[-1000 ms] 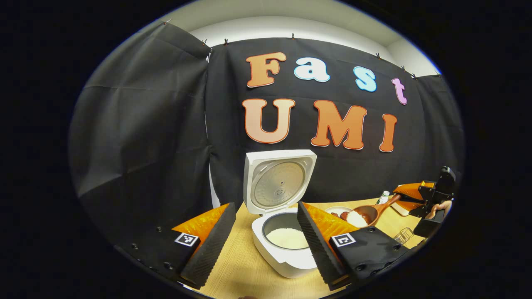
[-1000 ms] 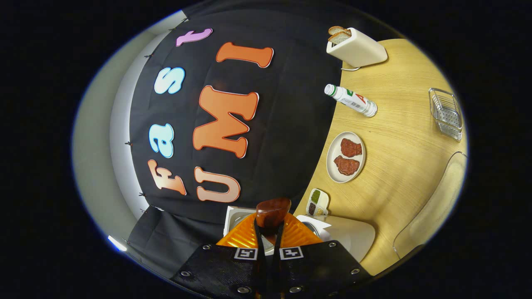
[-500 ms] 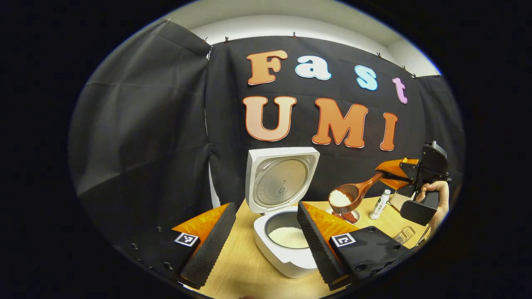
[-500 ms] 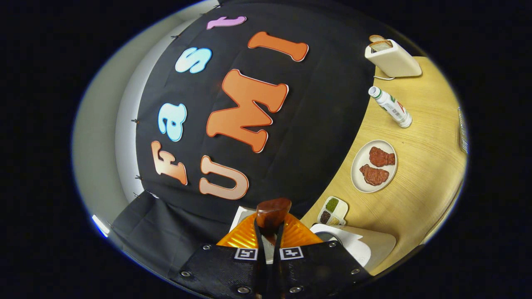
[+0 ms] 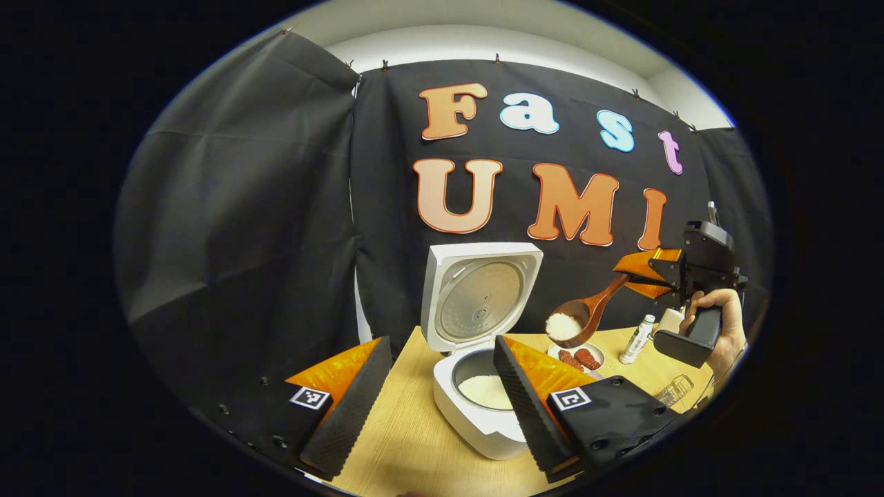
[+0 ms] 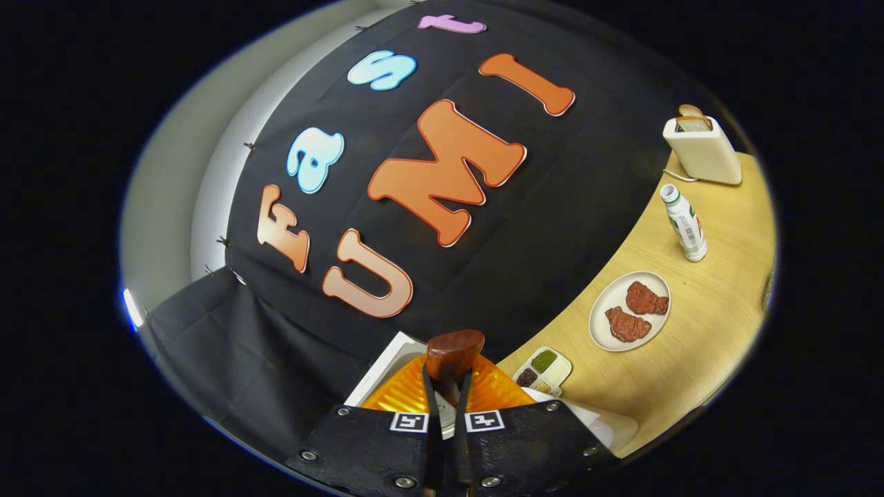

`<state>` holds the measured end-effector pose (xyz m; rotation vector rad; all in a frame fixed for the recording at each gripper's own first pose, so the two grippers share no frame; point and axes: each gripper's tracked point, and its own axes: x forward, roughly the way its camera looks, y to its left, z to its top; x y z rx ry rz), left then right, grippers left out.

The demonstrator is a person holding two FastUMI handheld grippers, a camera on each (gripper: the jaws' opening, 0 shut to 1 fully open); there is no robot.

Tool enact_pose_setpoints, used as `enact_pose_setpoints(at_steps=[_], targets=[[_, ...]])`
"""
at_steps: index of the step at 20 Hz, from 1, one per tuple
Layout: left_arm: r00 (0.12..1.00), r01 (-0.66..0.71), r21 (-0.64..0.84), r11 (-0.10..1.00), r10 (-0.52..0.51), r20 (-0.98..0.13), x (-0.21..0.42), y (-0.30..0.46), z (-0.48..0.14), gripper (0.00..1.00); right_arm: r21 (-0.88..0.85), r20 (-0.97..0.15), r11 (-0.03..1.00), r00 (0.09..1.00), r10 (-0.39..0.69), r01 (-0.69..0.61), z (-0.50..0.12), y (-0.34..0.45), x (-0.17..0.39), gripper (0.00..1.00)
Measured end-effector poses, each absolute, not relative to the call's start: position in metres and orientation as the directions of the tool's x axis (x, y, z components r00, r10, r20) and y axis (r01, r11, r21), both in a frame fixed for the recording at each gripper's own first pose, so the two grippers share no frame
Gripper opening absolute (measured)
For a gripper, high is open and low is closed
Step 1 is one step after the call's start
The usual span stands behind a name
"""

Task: Close the left gripper, press the button to open the rice cooker; take a wooden spoon from the chopstick holder with the right hand, scoop a spoonful of rice and pour it into the rice cooker, then put the wooden spoon back into the chopstick holder.

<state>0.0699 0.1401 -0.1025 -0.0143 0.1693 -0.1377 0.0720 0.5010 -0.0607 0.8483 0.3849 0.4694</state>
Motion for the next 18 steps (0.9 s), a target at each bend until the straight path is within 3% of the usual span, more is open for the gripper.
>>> enact_pose_setpoints(at_steps=[18], targets=[[0.977, 0.127, -0.03, 0.991, -0.13, -0.168, 0.069, 0.148, -0.107, 1.0, 0.628, -0.084, 0.67, 0.822, 0.563, -0.394, -0.039, 0.527, 0.063, 0.05]])
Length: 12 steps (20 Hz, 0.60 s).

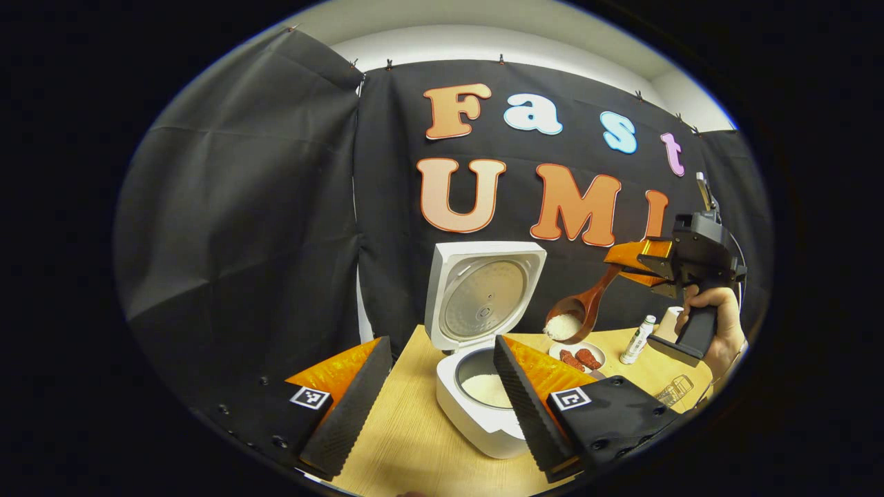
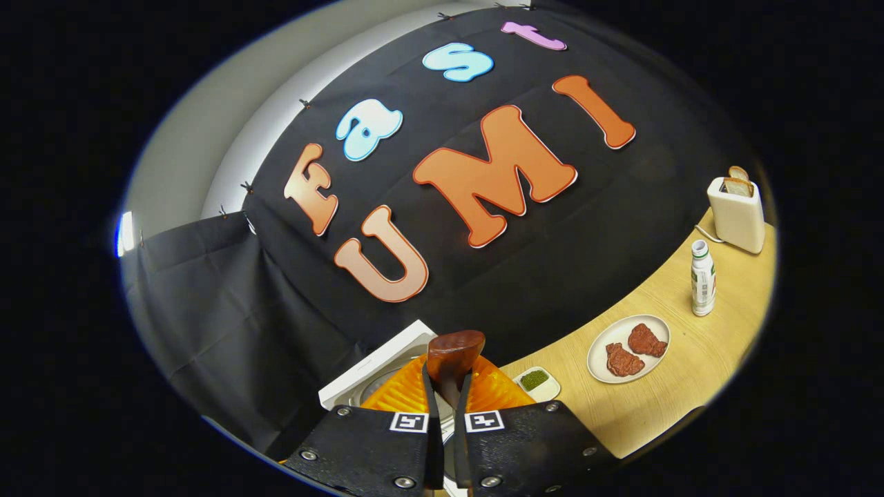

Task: Close the left gripper, press the button to open the rice cooker; take a wooden spoon from the chopstick holder with the right hand, scoop a spoonful of rice and pour it into the rice cooker, then put the wooden spoon back into the chopstick holder.

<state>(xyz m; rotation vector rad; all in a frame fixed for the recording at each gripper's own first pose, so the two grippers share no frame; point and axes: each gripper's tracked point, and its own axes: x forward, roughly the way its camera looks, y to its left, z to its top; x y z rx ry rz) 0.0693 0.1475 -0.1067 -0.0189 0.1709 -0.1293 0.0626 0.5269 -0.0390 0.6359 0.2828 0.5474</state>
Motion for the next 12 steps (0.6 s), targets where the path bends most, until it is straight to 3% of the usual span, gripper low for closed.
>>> enact_pose_setpoints(at_steps=[12], targets=[[0.977, 0.12, -0.03, 0.992, -0.124, -0.173, 0.07, 0.153, -0.111, 1.0, 0.467, -0.04, 0.723, 0.804, 0.593, -0.509, -0.033, 0.544, 0.048, 0.05]])
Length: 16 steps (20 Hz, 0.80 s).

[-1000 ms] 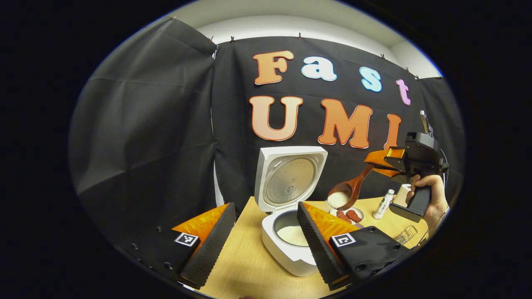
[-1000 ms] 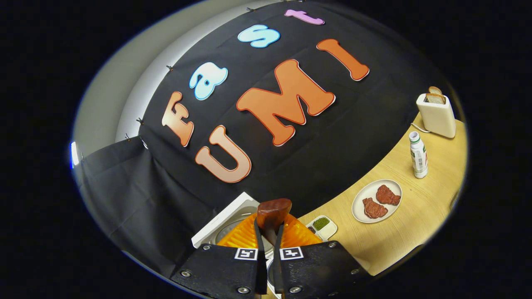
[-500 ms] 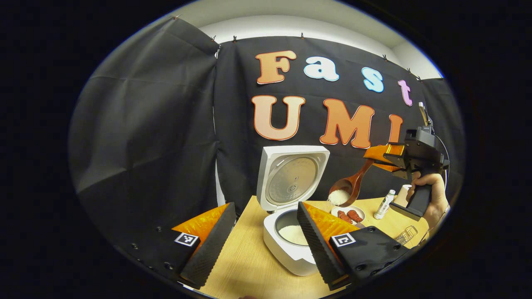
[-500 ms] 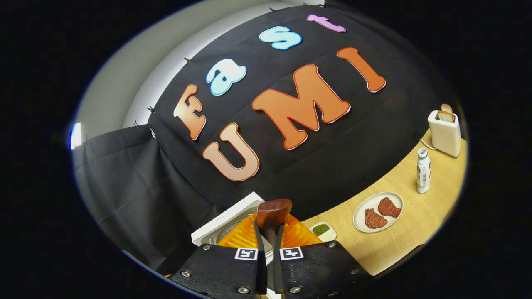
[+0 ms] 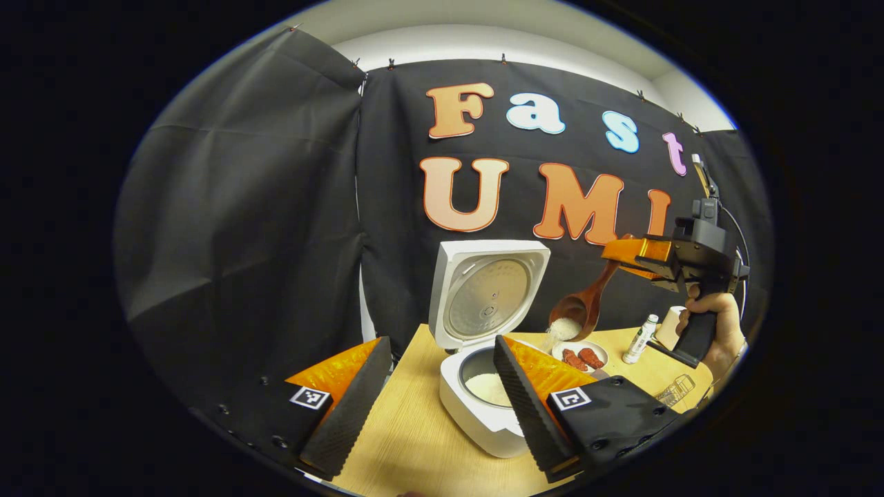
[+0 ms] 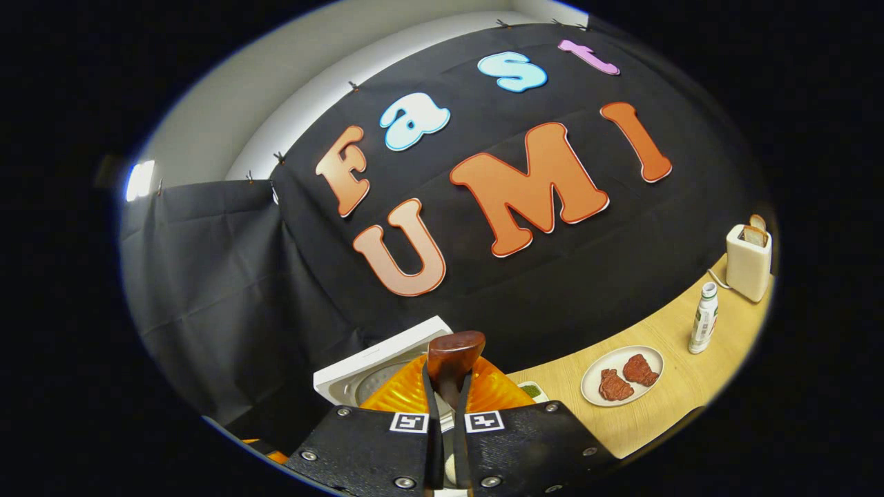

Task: Close the left gripper, press the button to open the rice cooker; take a wooden spoon from the chopstick holder with the right hand, scoop a spoonful of rice and pour it into the rice cooker, then put the wooden spoon back into the chopstick holder.

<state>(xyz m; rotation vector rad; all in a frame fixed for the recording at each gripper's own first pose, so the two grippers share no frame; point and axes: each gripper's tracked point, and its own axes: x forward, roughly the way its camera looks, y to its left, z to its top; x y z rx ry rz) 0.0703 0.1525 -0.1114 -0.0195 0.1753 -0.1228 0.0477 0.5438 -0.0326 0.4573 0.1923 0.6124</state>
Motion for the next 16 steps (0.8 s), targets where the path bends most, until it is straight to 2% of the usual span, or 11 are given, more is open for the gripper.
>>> enact_pose_setpoints(at_steps=[16], targets=[[0.976, 0.12, -0.017, 0.993, -0.121, -0.18, 0.074, 0.154, -0.118, 1.0, 0.169, -0.033, 0.734, 0.741, 0.671, -0.657, -0.055, 0.573, 0.031, 0.05]])
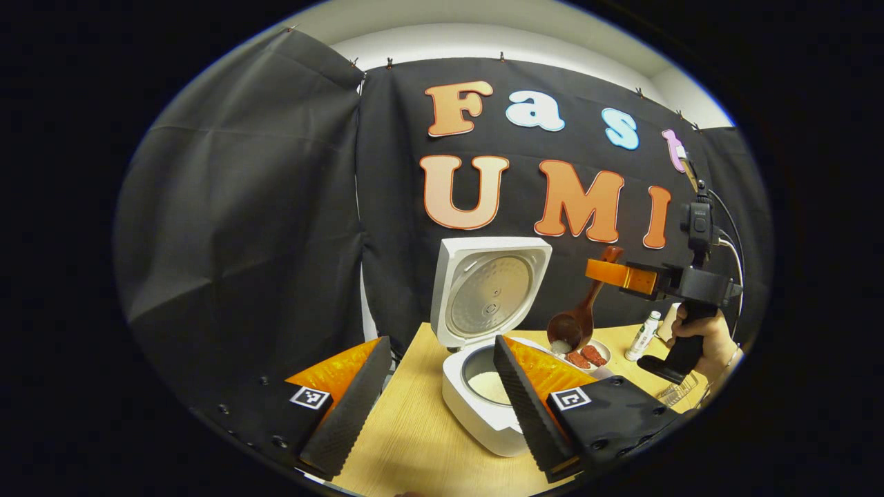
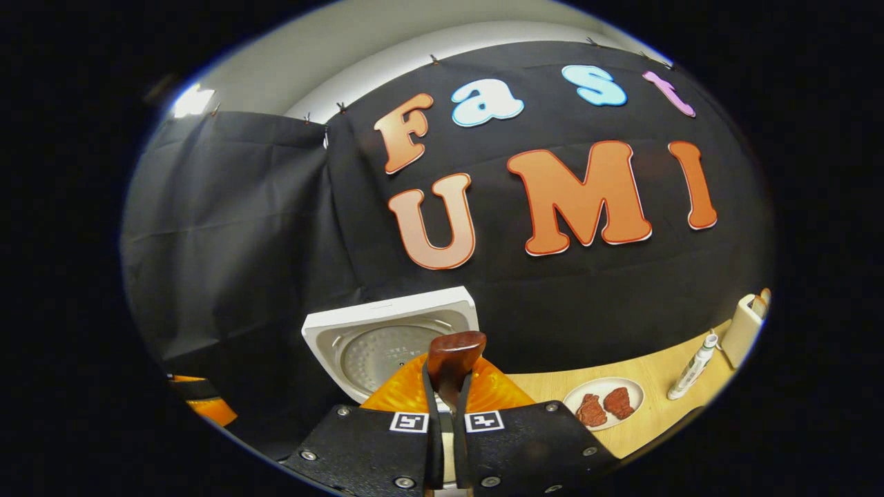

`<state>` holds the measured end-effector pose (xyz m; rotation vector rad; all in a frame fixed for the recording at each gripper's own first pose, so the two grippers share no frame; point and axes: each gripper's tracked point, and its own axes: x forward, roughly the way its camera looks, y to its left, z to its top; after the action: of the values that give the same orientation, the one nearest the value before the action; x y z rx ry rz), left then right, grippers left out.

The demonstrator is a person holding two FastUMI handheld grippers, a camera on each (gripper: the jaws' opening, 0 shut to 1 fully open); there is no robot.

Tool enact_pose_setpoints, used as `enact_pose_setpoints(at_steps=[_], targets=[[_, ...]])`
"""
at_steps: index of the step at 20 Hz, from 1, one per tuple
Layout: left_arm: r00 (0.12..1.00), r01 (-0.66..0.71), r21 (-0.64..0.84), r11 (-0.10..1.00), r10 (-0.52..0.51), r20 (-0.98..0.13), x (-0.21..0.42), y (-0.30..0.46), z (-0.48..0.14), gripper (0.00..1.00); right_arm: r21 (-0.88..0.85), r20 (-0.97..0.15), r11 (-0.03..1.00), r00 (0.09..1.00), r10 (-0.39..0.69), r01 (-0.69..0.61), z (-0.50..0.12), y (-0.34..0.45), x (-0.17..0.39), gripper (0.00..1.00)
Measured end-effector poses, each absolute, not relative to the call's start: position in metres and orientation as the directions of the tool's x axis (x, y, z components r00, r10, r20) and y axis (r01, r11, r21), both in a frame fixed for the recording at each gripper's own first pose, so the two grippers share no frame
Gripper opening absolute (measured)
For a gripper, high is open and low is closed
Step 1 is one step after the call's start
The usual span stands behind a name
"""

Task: Close the left gripper, press the button to open the rice cooker; take a wooden spoon from the chopstick holder with the right hand, scoop a spoonful of rice and pour it into the rice cooker, then put the wooden spoon back into the chopstick holder.

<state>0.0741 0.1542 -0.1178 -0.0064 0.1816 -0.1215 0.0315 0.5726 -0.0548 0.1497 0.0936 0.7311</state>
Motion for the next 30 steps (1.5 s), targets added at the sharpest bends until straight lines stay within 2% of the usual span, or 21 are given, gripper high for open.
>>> enact_pose_setpoints(at_steps=[8, 13, 16, 20, 30], targets=[[0.976, 0.112, -0.018, 0.994, -0.113, -0.188, 0.077, 0.153, -0.12, 1.0, 0.072, -0.059, 0.698, 0.696, 0.716, -0.712, -0.071, 0.579, 0.022, 0.05], [0.977, 0.11, -0.006, 0.994, -0.109, -0.184, 0.078, 0.149, -0.117, 1.0, 0.138, -0.019, 0.701, 0.706, 0.708, -0.7, -0.052, 0.558, 0.028, 0.05], [0.976, 0.116, -0.016, 0.993, -0.117, -0.182, 0.079, 0.141, -0.116, 1.0, 0.25, -0.017, 0.701, 0.721, 0.692, -0.667, -0.045, 0.531, 0.038, 0.05], [0.978, 0.11, -0.019, 0.994, -0.111, -0.176, 0.079, 0.133, -0.113, 1.0, 0.352, -0.009, 0.733, 0.781, 0.625, -0.582, -0.04, 0.458, 0.058, 0.05], [0.979, 0.122, -0.022, 0.992, -0.124, -0.163, 0.08, 0.103, -0.107, 1.0, 0.32, -0.072, 0.89, 0.929, 0.364, -0.324, -0.07, 0.248, 0.083, 0.05]])
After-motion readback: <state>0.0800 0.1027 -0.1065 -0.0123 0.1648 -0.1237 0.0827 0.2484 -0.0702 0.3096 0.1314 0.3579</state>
